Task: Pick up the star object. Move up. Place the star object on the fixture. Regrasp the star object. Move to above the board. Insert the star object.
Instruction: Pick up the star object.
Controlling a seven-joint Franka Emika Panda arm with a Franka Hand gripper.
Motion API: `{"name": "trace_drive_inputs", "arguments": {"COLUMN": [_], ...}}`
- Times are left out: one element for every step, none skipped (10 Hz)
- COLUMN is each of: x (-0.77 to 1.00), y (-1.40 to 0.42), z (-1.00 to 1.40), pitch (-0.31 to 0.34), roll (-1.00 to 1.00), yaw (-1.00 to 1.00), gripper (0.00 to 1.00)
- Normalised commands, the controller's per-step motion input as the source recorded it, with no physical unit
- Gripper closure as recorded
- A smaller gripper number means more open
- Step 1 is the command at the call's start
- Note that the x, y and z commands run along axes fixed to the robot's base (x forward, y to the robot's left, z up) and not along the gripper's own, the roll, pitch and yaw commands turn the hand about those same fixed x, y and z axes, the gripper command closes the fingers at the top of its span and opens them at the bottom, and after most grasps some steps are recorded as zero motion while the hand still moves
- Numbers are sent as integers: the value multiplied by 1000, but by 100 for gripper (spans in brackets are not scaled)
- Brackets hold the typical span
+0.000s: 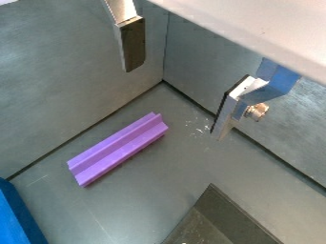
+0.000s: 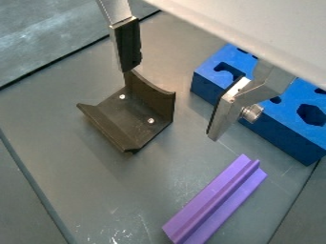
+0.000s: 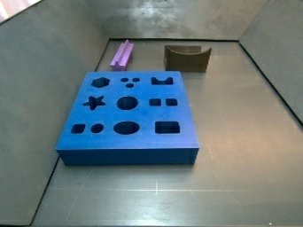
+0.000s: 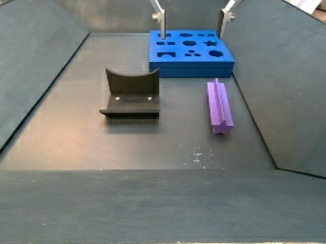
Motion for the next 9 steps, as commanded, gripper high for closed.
{"name": "trace_drive_inputs", "arguments": {"x": [-769,-840,-954,-1000,-811,71,34,0,326], "y": [0,0,0,54,126,234,269,246,131], "z": [-174,-277,-600,-791,-929,-1000,-1000,-1000,-1000], "pitch": [-60,-43,-190,-196,-181,-11,0,0,-7], "roll": [21,114,161,97,6,0,0,0,0], "yaw": [-177,-31,0,-3,0,-40,-120,-140,-206], "gripper": [0,0,0,0,0,0,0,0,0]}}
